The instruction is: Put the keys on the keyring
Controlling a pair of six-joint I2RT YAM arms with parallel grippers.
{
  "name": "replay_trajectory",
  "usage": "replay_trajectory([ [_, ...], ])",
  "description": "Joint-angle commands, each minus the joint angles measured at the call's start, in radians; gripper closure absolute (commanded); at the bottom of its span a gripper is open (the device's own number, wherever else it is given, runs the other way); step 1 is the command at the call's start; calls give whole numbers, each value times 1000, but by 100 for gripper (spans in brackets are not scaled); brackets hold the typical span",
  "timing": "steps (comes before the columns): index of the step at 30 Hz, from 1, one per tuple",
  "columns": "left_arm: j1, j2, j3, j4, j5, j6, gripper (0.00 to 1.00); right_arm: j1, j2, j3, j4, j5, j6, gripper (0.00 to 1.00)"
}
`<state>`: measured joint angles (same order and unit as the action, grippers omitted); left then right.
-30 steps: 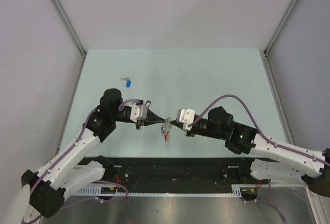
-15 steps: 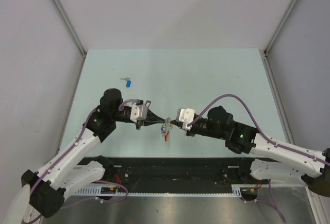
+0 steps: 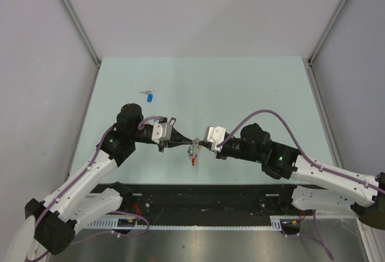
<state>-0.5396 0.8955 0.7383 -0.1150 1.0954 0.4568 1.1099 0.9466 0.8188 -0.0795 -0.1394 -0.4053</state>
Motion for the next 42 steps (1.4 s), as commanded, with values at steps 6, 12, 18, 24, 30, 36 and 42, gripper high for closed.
replay_trajectory([
  [6, -7, -21, 12, 9, 44, 39, 100, 7, -9, 46, -3, 0, -9, 100],
  [12, -7, -23, 12, 14, 44, 37, 100, 8, -8, 49, -3, -14, -9, 100],
  [18, -7, -18, 12, 14, 49, 36, 100, 8, -3, 52, 7, -19, -9, 100],
  [24, -8, -17, 12, 14, 57, 31, 100, 7, 6, 52, 17, -16, -10, 100],
  [30, -8, -17, 13, 9, 63, 29, 100, 10, 9, 54, 23, -19, -9, 100],
  [36, -7, -13, 16, 5, 66, 29, 100, 8, 4, 54, 29, -15, -10, 100],
  [42, -8, -15, 19, 5, 63, 28, 100, 8, 12, 54, 17, -5, -10, 100],
])
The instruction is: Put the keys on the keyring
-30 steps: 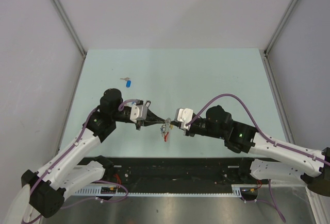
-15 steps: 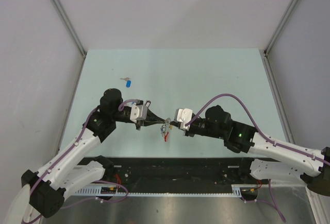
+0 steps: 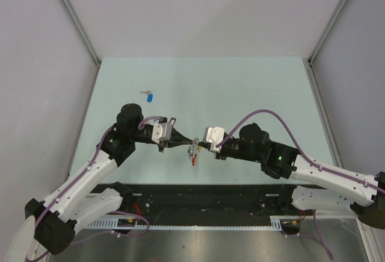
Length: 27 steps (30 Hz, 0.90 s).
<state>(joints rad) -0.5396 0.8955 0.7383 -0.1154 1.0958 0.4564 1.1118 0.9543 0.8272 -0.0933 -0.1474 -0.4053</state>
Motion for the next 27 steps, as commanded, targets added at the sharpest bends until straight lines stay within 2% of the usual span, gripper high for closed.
replay_trajectory([
  [1, -7, -15, 18, 5, 62, 28, 99, 6, 4, 44, 29, 5, -10, 100],
  [27, -8, -9, 22, 3, 64, 22, 100, 6, -2, 44, 35, 2, -7, 100],
])
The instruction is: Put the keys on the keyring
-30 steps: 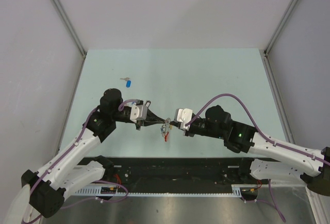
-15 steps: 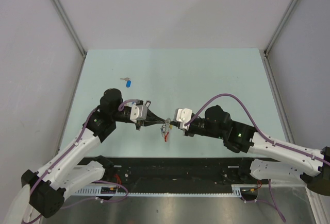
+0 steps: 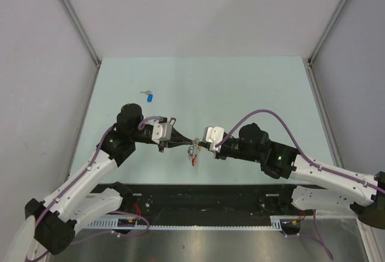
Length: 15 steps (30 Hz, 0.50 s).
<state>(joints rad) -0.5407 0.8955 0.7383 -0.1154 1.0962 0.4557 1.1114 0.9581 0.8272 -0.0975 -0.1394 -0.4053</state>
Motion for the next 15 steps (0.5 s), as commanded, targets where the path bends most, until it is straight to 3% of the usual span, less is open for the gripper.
replay_trajectory([
  [1, -7, -7, 24, -3, 65, 24, 100, 5, -7, 46, 41, -6, -7, 100],
  [15, -13, 5, 35, -21, 57, 28, 100, 5, -10, 46, 47, -28, -9, 100],
])
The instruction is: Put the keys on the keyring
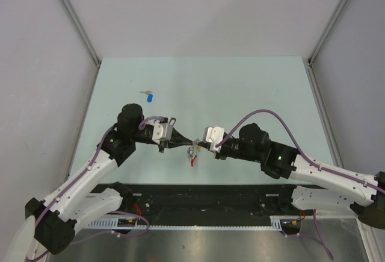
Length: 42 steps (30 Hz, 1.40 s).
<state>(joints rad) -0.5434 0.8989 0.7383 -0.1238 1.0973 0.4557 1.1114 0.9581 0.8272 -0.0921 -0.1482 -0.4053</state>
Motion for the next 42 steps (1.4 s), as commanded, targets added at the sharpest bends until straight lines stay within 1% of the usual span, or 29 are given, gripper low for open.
replay_trajectory([
  [1, -10, 0, 35, -14, 58, 26, 100, 5, -10, 46, 40, -19, -9, 100],
  [15, -9, -35, 24, 7, 12, 21, 100, 5, -12, 44, 2, 12, -3, 100],
  [42, -10, -18, 29, 0, 12, 20, 100, 7, -22, 46, 23, -16, -1, 100],
])
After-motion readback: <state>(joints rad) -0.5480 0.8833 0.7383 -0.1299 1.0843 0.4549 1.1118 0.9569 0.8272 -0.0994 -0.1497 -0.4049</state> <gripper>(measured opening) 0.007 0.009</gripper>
